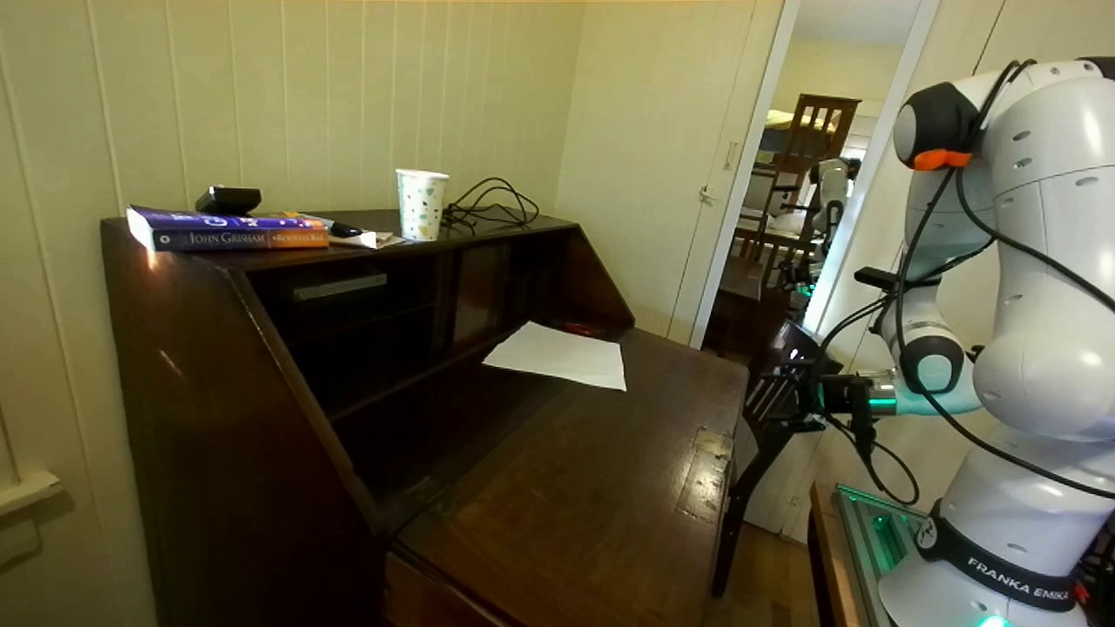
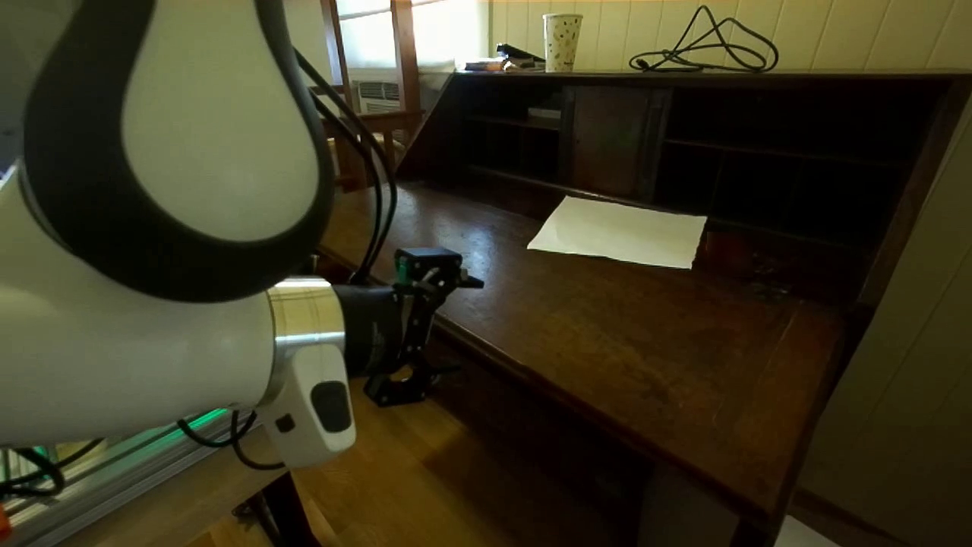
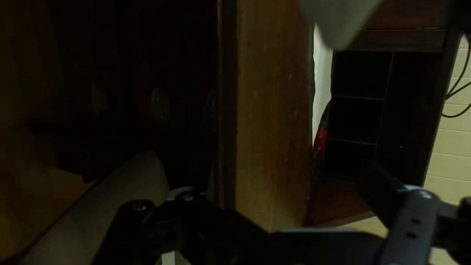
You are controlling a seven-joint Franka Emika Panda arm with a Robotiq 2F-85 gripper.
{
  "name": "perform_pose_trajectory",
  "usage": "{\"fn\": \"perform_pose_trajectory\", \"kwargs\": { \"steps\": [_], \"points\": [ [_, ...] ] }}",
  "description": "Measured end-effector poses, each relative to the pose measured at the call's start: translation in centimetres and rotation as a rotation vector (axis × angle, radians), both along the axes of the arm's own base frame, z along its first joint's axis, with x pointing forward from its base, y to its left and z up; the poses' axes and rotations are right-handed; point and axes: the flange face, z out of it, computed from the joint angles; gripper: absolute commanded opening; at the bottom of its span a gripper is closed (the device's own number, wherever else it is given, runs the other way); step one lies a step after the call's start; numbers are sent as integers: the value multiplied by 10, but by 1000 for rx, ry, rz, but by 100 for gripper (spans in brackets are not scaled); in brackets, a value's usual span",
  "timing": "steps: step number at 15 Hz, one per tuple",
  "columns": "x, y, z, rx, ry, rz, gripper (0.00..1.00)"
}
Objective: Close the cabinet
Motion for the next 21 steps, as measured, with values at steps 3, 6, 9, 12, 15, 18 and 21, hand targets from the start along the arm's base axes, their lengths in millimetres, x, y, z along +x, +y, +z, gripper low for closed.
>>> {"fn": "perform_pose_trajectory", "kwargs": {
  "steps": [3,6,9,12,15,18,21],
  "points": [
    [0,0,-1,0,1,2,100],
    [5,1,-4,8,-3,23,100],
    [17,-1,-9,24,-15,60,100],
    [30,-5,-20,39,0,94,100],
    [38,-5,-32,52,18,122,100],
    [51,-2,-43,69,13,149,100],
    [64,0,-47,84,-16,173,100]
  ]
}}
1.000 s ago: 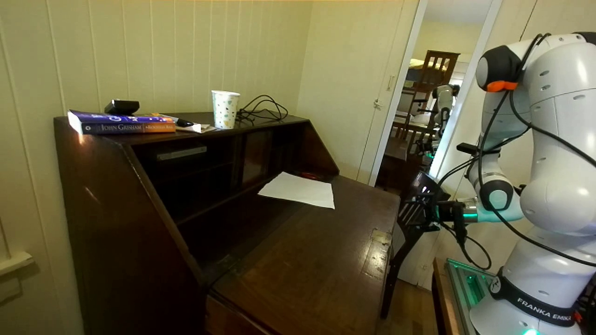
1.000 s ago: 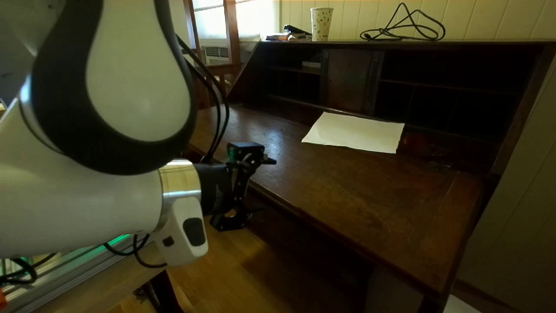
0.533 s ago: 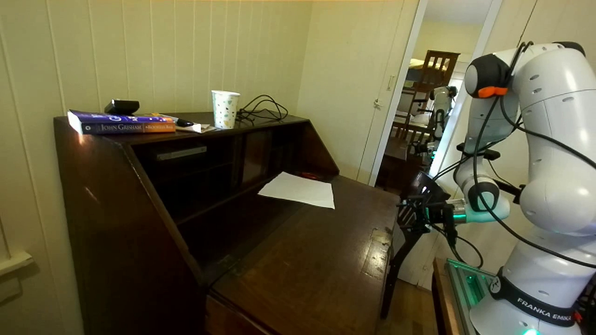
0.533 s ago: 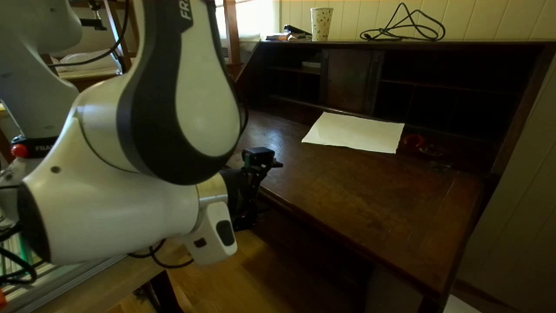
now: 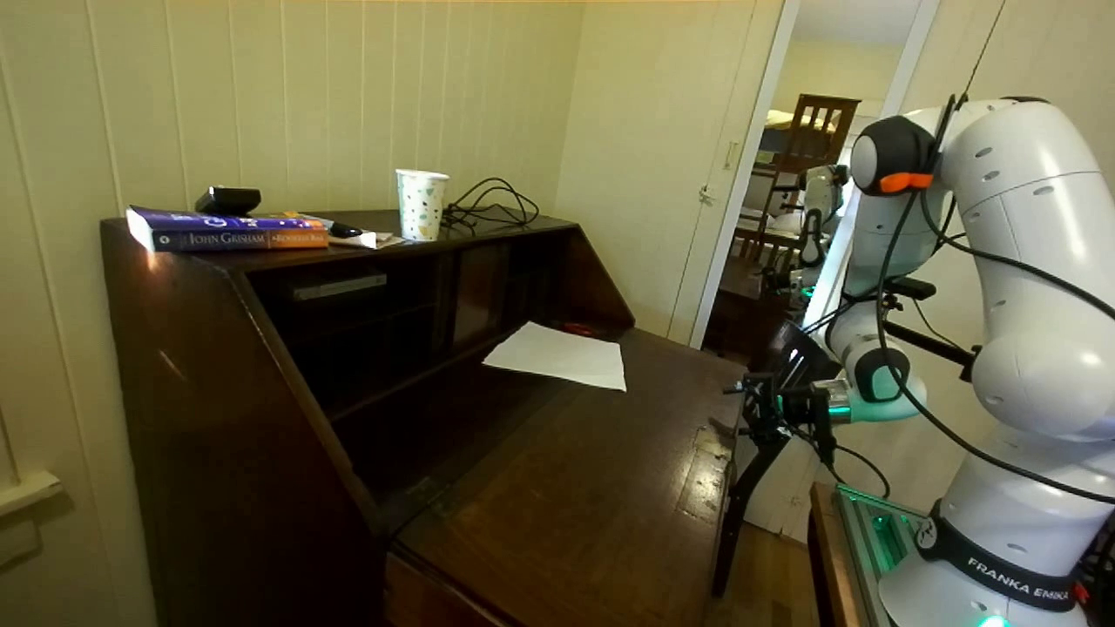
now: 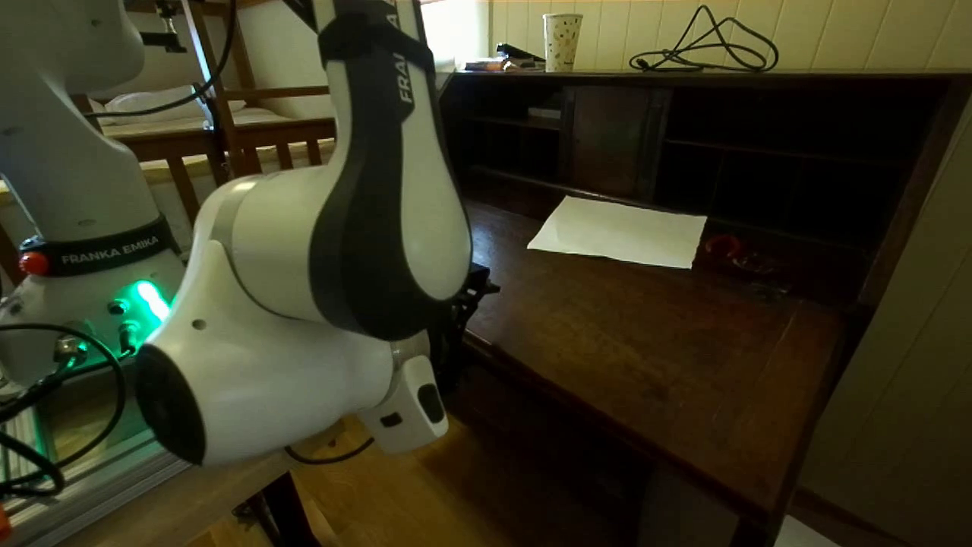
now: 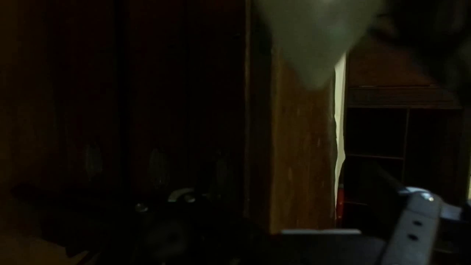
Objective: Close the cabinet
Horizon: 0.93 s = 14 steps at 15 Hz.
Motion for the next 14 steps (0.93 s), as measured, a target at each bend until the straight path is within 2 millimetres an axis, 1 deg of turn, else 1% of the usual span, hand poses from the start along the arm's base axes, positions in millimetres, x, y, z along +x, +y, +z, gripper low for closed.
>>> {"fn": "perform_pose_trajectory", "kwargs": {
  "steps": [3,9,12,14],
  "points": [
    [11,0,3,25,-49,11,100],
    [6,-2,4,57,-85,0,100],
    [1,-4,15,84,-143,4,100],
    [-3,-6,28,98,-190,15,100]
  ]
}}
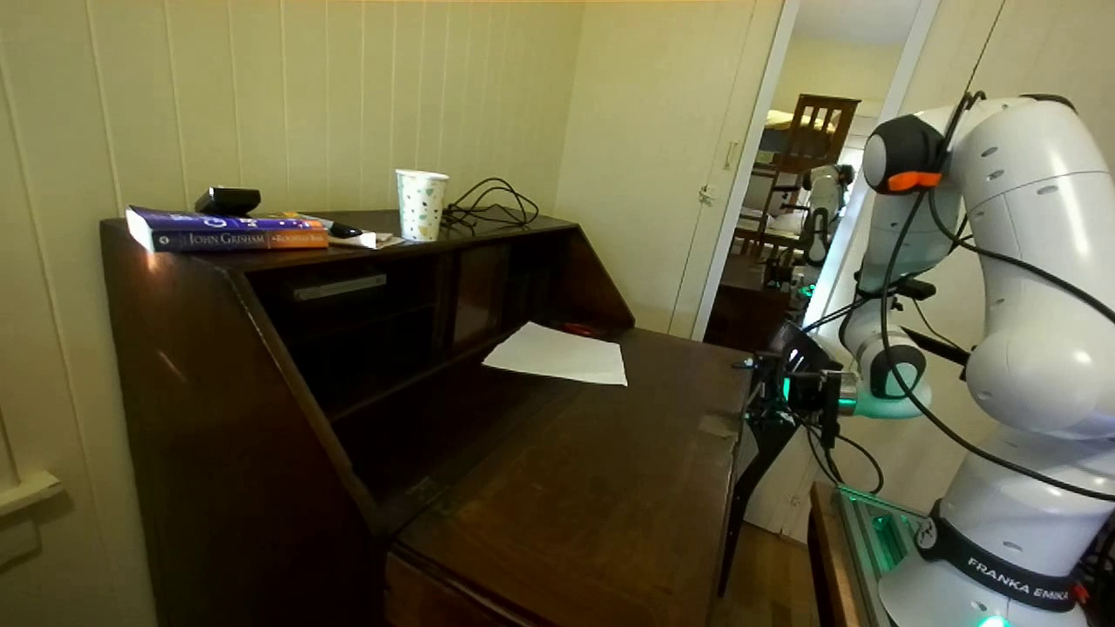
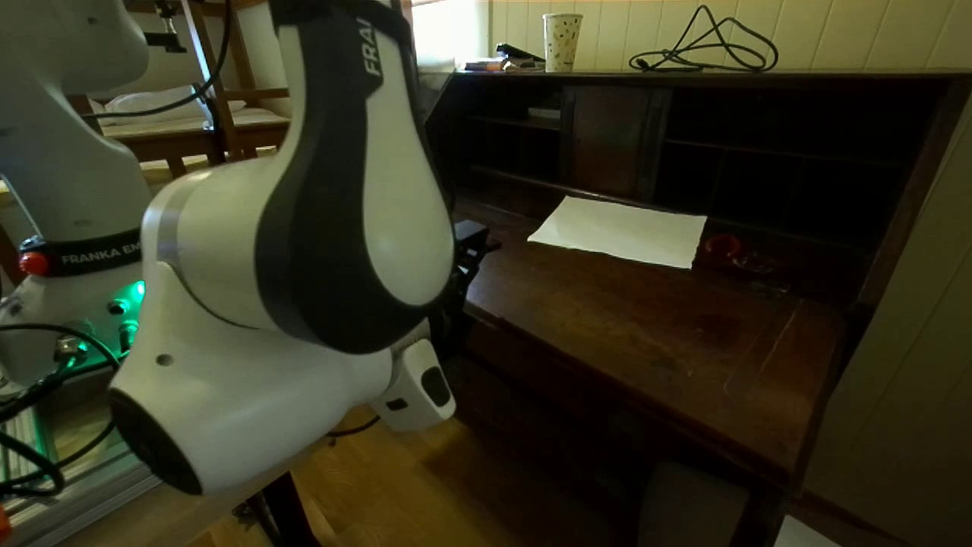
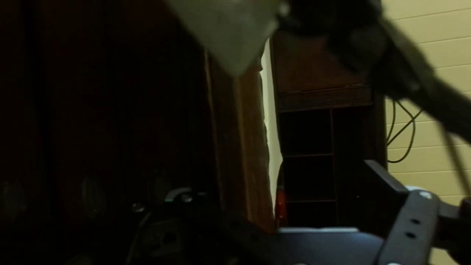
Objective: Close the cabinet
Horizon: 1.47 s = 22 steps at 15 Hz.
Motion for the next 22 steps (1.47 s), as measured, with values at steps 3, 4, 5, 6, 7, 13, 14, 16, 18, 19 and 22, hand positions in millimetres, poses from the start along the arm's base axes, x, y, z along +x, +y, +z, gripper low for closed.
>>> {"fn": "perform_pose_trajectory", "kwargs": {
  "steps": [3,4,5,6,7,13,14,16,18,19,22],
  "points": [
    [-1,-2,22,15,-59,11,100],
    [-1,-3,29,23,-74,8,100],
    [-1,-2,36,28,-89,3,100],
    [0,-2,43,34,-103,-1,100],
    [2,-2,49,39,-117,-3,100],
    [16,-2,91,33,-205,-7,100],
    [20,-1,97,32,-222,-12,100],
    [28,0,109,32,-252,-20,100],
    [39,1,121,26,-284,-28,100],
    [45,2,125,21,-298,-28,100],
    [59,3,132,11,-316,-24,100]
  ]
}}
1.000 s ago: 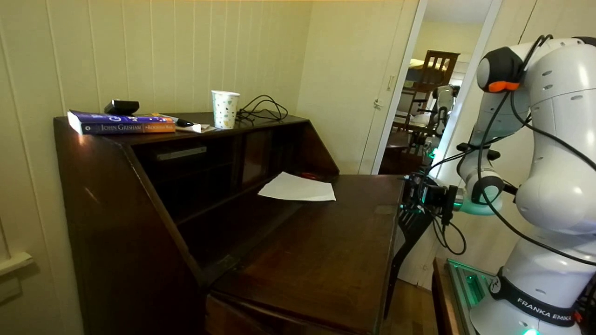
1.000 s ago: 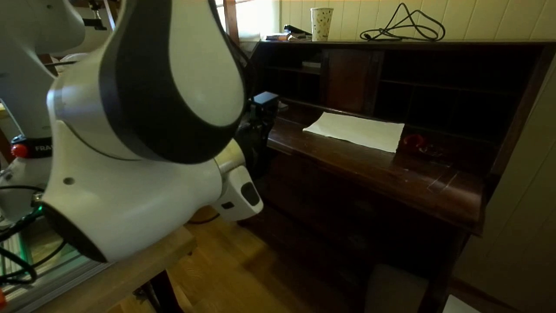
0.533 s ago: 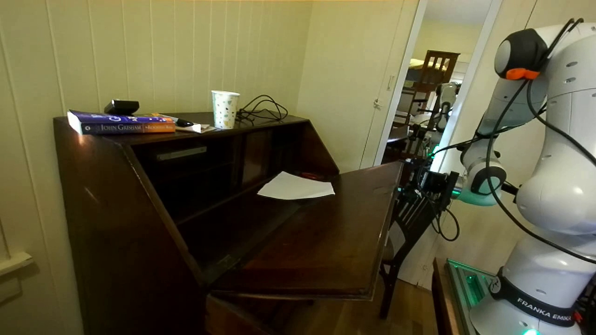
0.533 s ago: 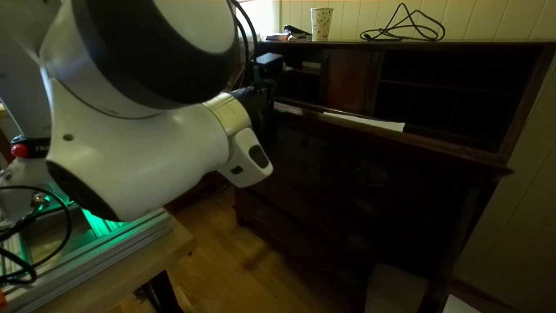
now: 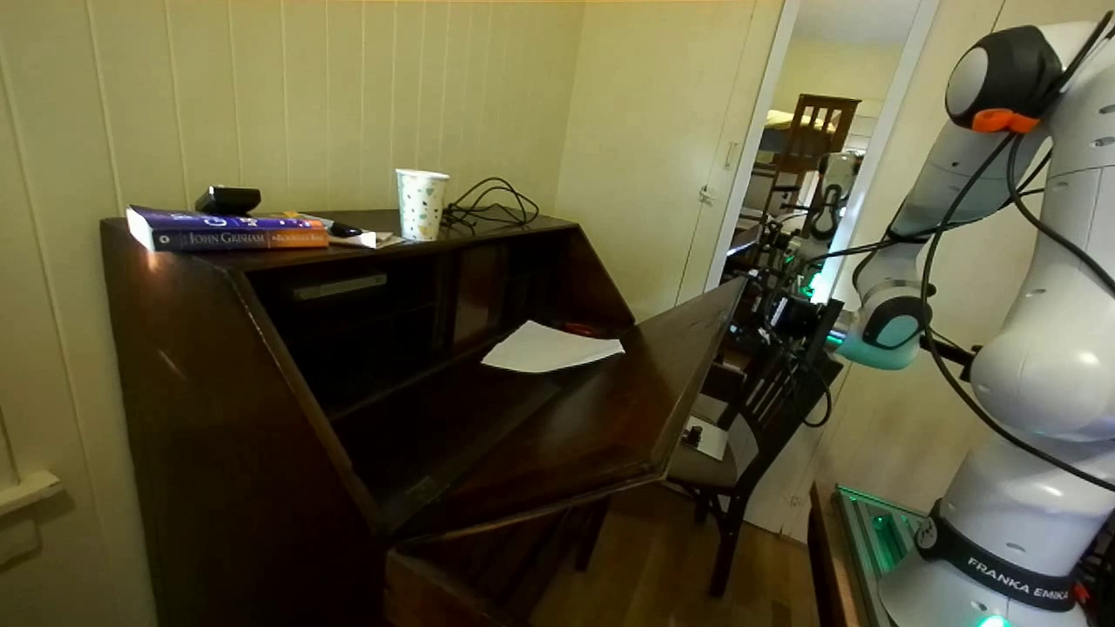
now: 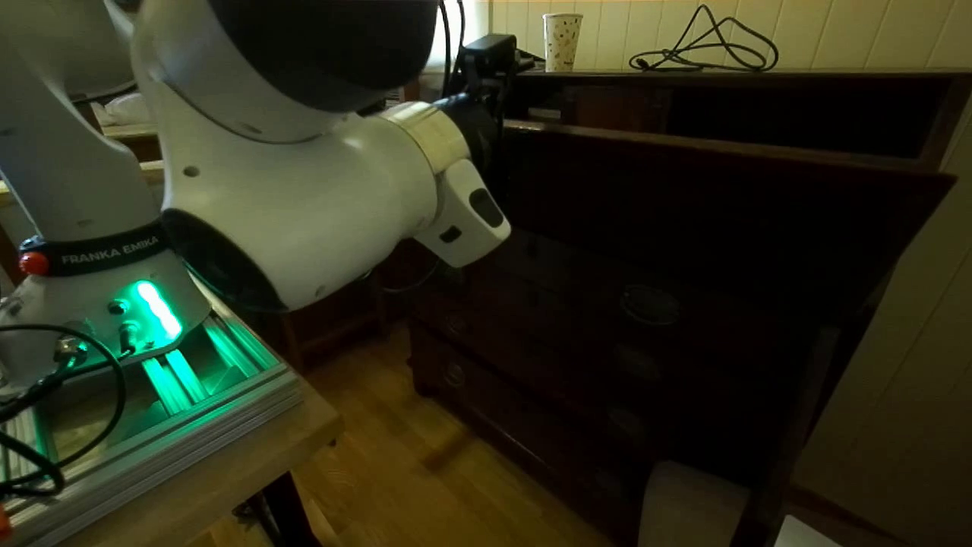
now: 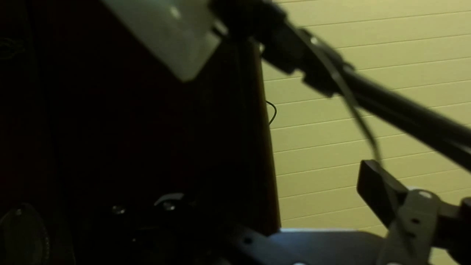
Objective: Close the cabinet
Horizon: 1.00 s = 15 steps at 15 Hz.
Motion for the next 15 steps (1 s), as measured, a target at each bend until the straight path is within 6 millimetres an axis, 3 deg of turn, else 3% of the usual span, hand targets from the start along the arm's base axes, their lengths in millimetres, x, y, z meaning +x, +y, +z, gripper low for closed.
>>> {"fn": "perform_pose_trajectory", "kwargs": {
  "steps": [7,12,15],
  "points": [
    [1,0,0,0,0,0,100],
    [-8,17,-30,-11,71,-39,100],
    [-8,32,-38,-54,66,-63,100]
  ]
}}
